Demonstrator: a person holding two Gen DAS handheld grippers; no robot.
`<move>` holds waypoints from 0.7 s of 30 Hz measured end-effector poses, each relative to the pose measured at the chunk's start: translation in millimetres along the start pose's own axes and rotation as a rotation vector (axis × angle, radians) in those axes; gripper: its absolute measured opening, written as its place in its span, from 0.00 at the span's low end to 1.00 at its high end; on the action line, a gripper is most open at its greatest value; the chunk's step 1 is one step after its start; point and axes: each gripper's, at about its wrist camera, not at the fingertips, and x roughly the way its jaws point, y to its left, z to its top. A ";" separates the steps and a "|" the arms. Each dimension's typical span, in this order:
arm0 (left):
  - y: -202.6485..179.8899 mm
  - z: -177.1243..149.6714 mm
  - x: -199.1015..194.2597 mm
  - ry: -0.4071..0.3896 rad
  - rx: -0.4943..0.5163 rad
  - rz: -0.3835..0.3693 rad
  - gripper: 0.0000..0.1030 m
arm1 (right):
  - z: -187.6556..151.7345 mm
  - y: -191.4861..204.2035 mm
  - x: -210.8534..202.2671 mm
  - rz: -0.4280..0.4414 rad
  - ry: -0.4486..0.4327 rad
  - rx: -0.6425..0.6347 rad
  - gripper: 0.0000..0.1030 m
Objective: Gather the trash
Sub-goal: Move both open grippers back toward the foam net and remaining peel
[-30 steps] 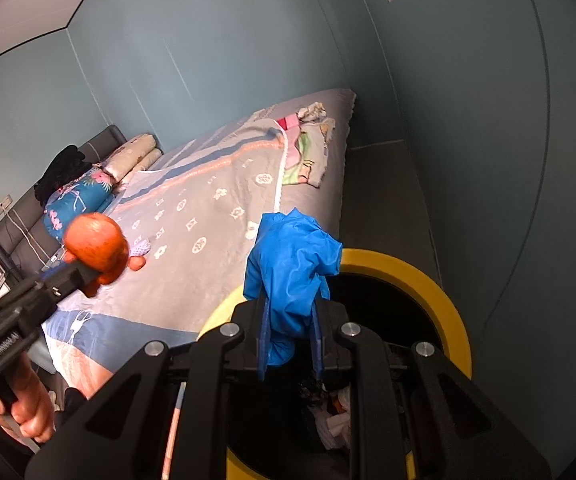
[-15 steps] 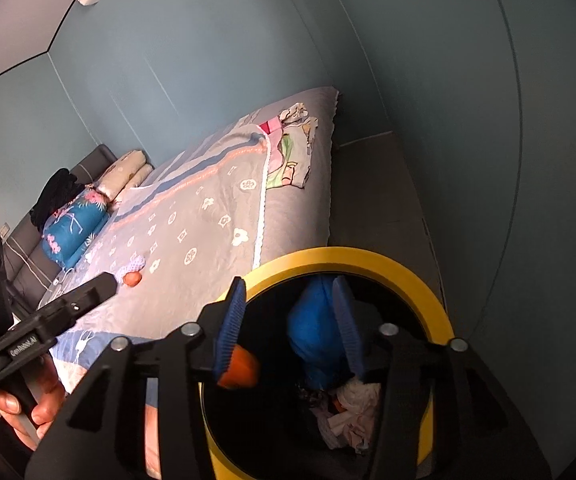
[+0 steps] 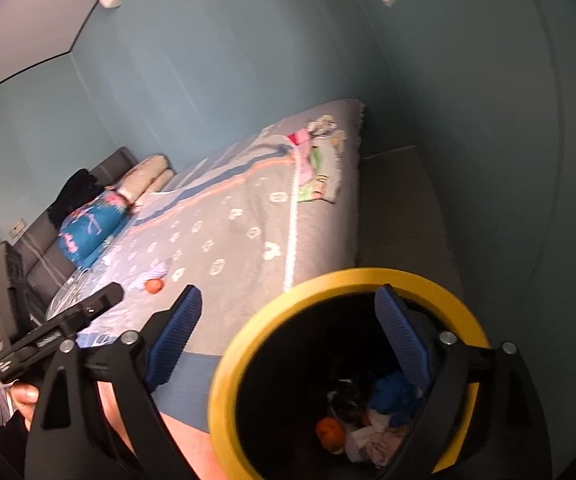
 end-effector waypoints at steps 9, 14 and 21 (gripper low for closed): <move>73.3 2.9 -8.0 -0.025 -0.121 0.102 0.89 | 21.6 59.1 38.8 0.081 0.047 -0.096 0.88; 113.6 4.5 -10.8 -0.035 -0.185 0.153 0.89 | 28.9 100.2 71.8 0.111 0.086 -0.158 0.89; 182.4 9.5 -7.5 -0.042 -0.262 0.261 0.90 | 30.8 151.3 136.5 0.189 0.137 -0.229 0.90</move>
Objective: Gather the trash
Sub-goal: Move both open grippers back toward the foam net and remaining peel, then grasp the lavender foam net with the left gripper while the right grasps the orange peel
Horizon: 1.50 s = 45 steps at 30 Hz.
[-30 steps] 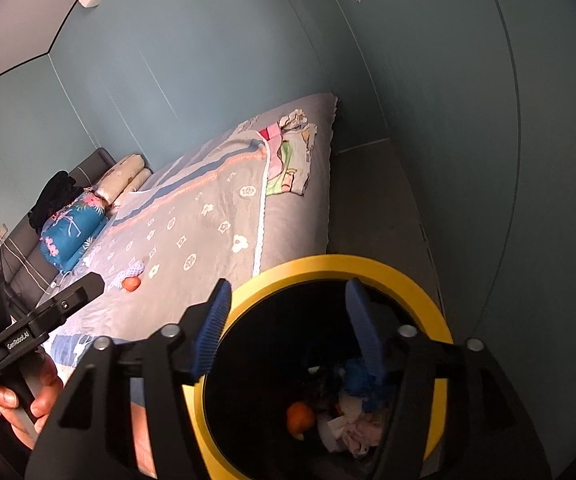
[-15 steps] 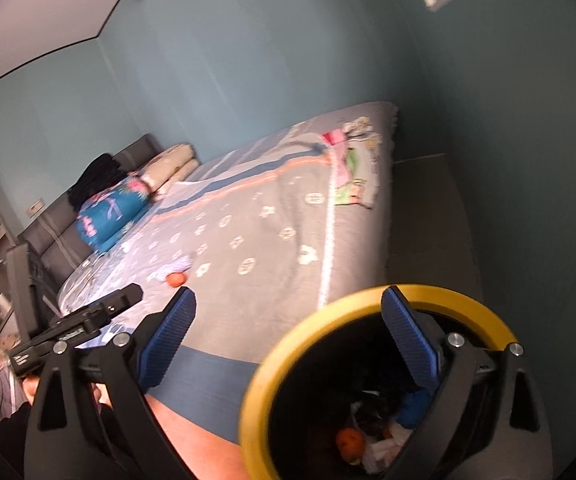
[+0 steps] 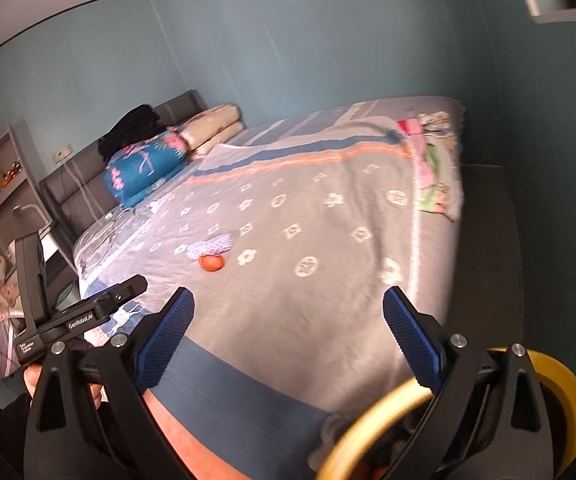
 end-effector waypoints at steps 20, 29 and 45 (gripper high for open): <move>185.4 61.2 137.7 0.104 -0.111 0.251 0.90 | 7.8 100.2 241.3 0.141 0.217 -0.188 0.90; 217.0 84.6 209.4 0.190 -0.223 0.089 0.89 | -1.8 125.1 335.7 0.172 0.281 -0.232 0.90; 229.5 83.4 282.1 0.311 -0.383 -0.162 0.74 | 1.2 159.3 430.3 0.205 0.346 -0.302 0.86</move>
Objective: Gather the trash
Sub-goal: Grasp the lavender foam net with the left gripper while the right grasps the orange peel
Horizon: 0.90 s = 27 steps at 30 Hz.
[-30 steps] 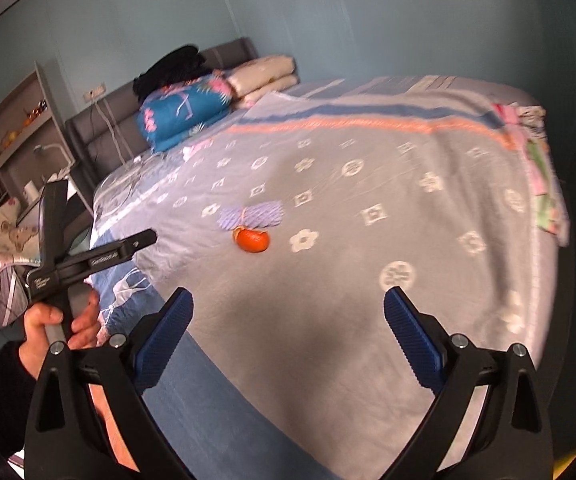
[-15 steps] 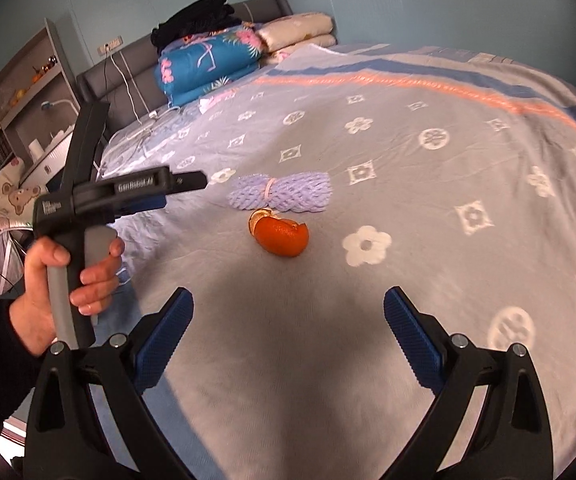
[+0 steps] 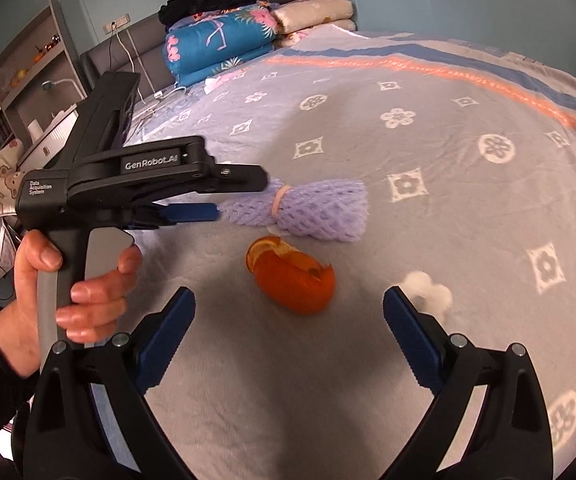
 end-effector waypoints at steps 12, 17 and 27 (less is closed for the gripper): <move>29.4 1.8 16.9 0.010 -0.193 -0.135 0.31 | 13.2 15.3 39.1 -0.045 0.053 -0.030 0.52; 28.6 -0.6 18.5 0.004 -0.222 -0.159 0.22 | 15.9 16.2 39.8 -0.056 0.062 -0.019 0.41; 30.3 0.7 -16.2 -0.043 -0.219 -0.179 0.17 | 15.5 19.8 15.4 -0.024 0.077 -0.025 0.29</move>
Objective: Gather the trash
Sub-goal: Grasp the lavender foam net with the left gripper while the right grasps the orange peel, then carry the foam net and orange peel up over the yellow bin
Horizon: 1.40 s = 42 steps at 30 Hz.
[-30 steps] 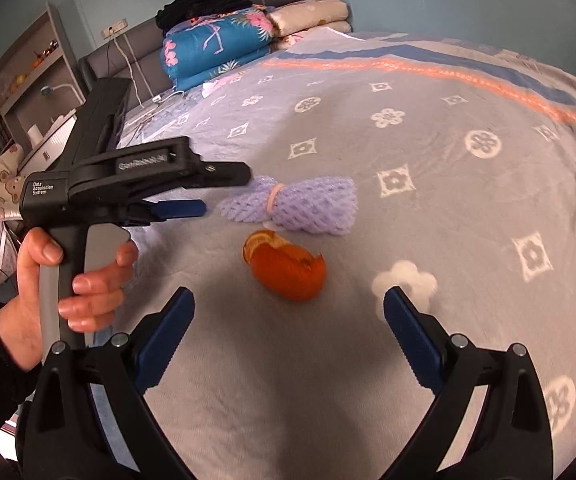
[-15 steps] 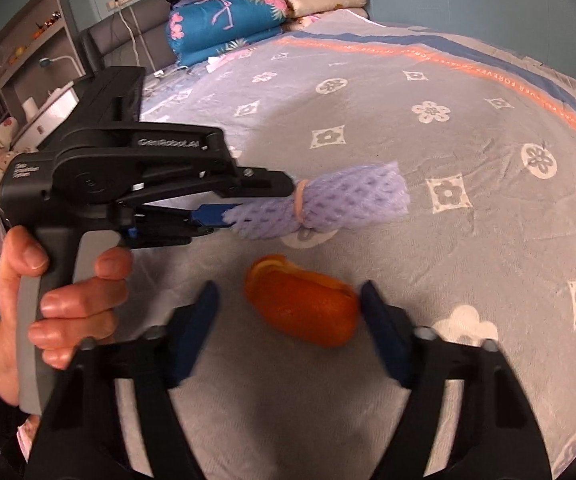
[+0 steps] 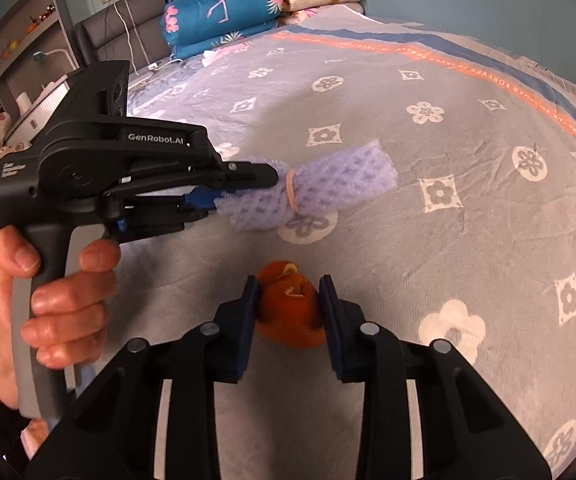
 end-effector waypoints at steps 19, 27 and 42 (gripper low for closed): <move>-49.0 -81.6 -128.6 -0.102 0.164 0.025 0.18 | -65.9 38.3 -153.9 0.065 0.015 0.035 0.29; -67.1 -145.1 -186.5 -0.186 0.303 0.112 0.18 | -111.6 57.2 -225.0 0.085 -0.008 0.079 0.29; -148.3 -267.3 -259.7 -0.283 0.534 0.149 0.18 | -193.1 74.8 -363.6 0.046 -0.205 0.142 0.29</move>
